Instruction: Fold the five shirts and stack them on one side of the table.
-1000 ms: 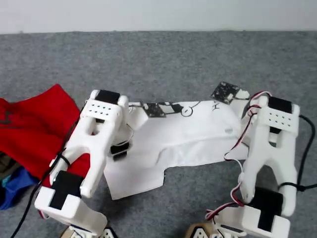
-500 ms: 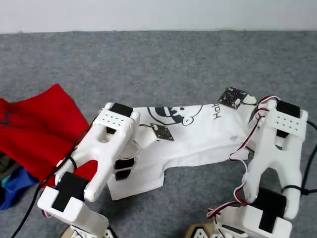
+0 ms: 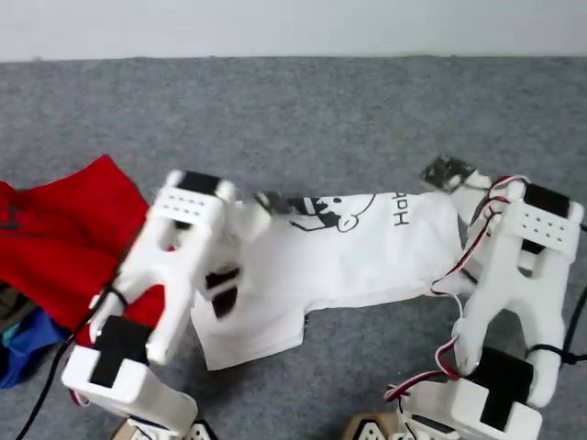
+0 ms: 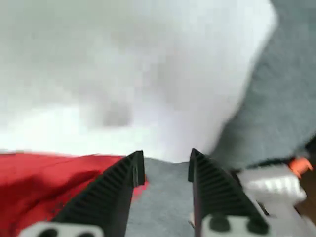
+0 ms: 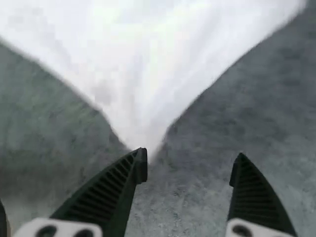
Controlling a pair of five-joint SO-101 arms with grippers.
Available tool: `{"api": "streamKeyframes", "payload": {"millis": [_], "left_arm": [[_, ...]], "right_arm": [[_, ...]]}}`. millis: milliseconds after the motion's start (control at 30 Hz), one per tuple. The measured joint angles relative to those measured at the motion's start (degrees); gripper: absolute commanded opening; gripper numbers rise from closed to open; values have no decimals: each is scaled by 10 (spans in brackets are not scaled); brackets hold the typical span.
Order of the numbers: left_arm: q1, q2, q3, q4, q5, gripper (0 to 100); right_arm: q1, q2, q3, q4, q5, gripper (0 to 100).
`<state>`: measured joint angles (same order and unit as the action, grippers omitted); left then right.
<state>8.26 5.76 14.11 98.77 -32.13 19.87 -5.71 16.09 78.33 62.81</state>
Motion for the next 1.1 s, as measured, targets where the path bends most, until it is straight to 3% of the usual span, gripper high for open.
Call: {"api": "streamKeyframes", "payload": {"millis": [167, 433, 833, 1100], "left_arm": [[-44, 0, -60, -40, 63, 14], [-42, 61, -62, -80, 95, 14], [-40, 197, -68, -189, 129, 14], [-40, 177, -77, -188, 156, 14]], "right_arm": [[-74, 2, -15, -31, -120, 8], [-114, 77, -15, -146, -241, 11], [-108, 265, -15, -440, -251, 12], [-106, 236, -15, -410, -256, 14]]}}
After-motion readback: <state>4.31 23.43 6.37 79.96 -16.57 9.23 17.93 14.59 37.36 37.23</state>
